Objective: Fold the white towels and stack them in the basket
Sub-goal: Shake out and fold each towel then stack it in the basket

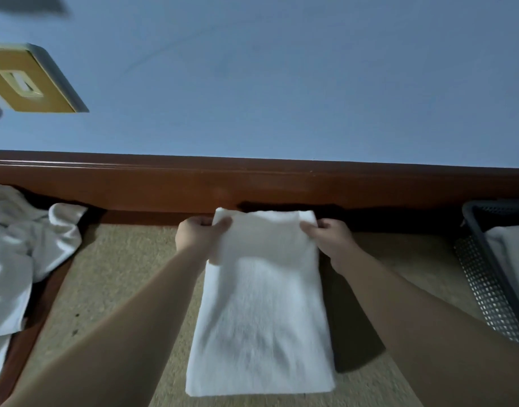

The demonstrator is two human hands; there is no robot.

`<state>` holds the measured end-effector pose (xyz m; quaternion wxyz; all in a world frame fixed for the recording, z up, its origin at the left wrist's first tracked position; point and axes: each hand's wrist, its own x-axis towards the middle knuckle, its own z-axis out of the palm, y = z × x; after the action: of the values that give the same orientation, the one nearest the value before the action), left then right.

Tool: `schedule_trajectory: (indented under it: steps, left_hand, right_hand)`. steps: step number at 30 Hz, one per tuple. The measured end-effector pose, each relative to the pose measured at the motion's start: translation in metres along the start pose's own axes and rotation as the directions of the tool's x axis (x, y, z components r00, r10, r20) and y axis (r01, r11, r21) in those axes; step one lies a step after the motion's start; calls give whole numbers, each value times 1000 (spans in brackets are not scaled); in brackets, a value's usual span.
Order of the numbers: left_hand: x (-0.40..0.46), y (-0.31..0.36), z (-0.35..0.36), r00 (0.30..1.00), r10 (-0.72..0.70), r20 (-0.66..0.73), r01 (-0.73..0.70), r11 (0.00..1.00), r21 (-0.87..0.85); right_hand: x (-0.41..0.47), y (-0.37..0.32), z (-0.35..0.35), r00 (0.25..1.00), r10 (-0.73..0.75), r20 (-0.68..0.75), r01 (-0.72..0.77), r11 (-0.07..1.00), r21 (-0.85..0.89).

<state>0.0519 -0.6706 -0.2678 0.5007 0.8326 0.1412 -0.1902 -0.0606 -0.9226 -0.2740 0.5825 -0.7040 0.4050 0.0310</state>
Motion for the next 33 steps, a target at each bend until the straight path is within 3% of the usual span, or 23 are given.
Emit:
schedule_trajectory:
  steps: [10, 14, 15, 17, 19, 21, 22, 26, 33]
  left_hand:
    - [36, -13, 35, 998, -44, -49, 47, 997, 59]
    - [16, 0, 35, 994, -67, -89, 87, 965, 249]
    - [4, 1, 35, 993, -6, -114, 48, 927, 371]
    - [-27, -2, 36, 954, 294, -57, -195, 756, 625]
    - [-49, -10, 38, 843, 508, 178, -471, 536, 700]
    - [-47, -24, 40, 812, 453, 369, -559, 416, 717]
    - [-41, -32, 42, 819, 394, 418, -560, 389, 731]
    - [-15, -47, 47, 839, 329, 433, -539, 395, 744]
    - [-10, -38, 46, 847, 266, 461, -527, 293, 798]
  right_hand:
    - [51, 24, 26, 992, 33, -124, -46, 994, -104]
    - [38, 17, 33, 951, 125, -281, -176, 970, -165]
    - [27, 13, 35, 930, 65, -362, -173, 946, -273]
    - [-7, 9, 44, 866, -267, -424, 28, 871, -491]
    - [-46, 5, 57, 824, -547, -144, 357, 701, -617]
    - [-58, 17, 69, 864, -464, 199, 459, 561, -689]
    - [-53, 28, 72, 883, -380, 277, 447, 494, -745]
    - [-21, 55, 72, 888, -357, 290, 412, 336, -847]
    - [-25, 46, 66, 899, -297, 322, 410, 310, -858]
